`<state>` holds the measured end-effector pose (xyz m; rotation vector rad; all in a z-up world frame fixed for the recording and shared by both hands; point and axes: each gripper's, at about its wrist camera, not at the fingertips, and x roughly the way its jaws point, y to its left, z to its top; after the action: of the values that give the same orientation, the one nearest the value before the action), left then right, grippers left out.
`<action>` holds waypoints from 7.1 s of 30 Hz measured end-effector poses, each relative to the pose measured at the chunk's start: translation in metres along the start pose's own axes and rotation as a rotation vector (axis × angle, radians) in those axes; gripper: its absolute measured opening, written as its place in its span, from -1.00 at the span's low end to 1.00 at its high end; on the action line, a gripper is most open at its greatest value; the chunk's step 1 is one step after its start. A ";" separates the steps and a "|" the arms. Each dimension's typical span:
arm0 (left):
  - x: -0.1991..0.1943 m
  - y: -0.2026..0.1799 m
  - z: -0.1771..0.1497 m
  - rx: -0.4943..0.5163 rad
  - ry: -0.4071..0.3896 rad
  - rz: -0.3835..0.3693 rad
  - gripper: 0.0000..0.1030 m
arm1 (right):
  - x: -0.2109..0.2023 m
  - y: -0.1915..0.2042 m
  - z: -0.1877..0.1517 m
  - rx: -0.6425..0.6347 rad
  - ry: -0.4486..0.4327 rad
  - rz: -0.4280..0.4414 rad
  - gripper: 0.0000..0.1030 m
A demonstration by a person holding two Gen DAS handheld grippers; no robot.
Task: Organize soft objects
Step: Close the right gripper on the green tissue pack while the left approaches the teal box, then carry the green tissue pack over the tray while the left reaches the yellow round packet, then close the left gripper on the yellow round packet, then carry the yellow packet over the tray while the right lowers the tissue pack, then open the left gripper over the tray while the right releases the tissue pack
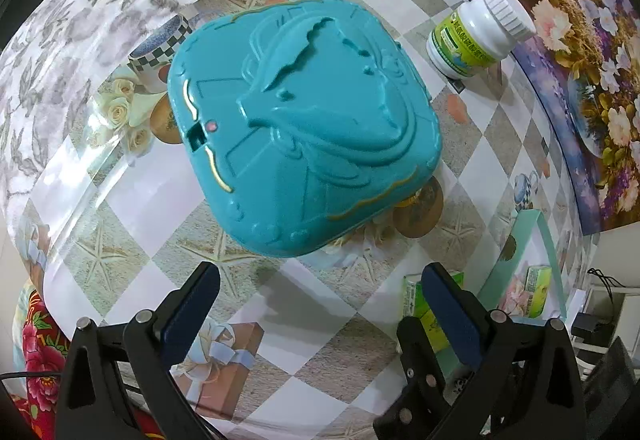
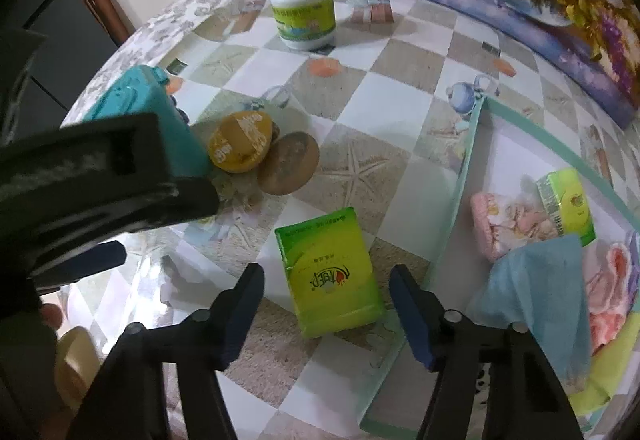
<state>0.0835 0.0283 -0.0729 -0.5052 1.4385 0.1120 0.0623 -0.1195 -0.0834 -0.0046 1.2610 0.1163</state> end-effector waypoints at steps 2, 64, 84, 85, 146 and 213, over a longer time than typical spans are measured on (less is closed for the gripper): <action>0.000 -0.001 0.001 -0.001 0.000 -0.002 0.96 | 0.003 0.000 0.000 0.005 0.005 -0.006 0.25; -0.008 -0.095 -0.002 0.427 -0.027 -0.035 0.95 | -0.106 -0.098 0.001 0.423 -0.230 -0.062 0.06; 0.020 -0.157 0.057 0.862 0.126 0.244 0.59 | -0.113 -0.157 -0.010 0.597 -0.258 0.014 0.05; 0.023 -0.156 0.058 0.869 0.142 0.251 0.58 | -0.113 -0.158 -0.010 0.598 -0.258 0.016 0.05; -0.013 -0.209 -0.092 0.959 0.027 -0.054 0.01 | -0.113 -0.209 -0.050 0.748 -0.199 -0.069 0.06; -0.001 -0.136 -0.063 0.582 -0.044 0.022 0.88 | -0.086 -0.176 -0.072 0.612 -0.047 -0.231 1.00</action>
<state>0.0766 -0.1176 -0.0388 -0.0081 1.3559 -0.2719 -0.0164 -0.3063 -0.0345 0.3768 1.1988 -0.4679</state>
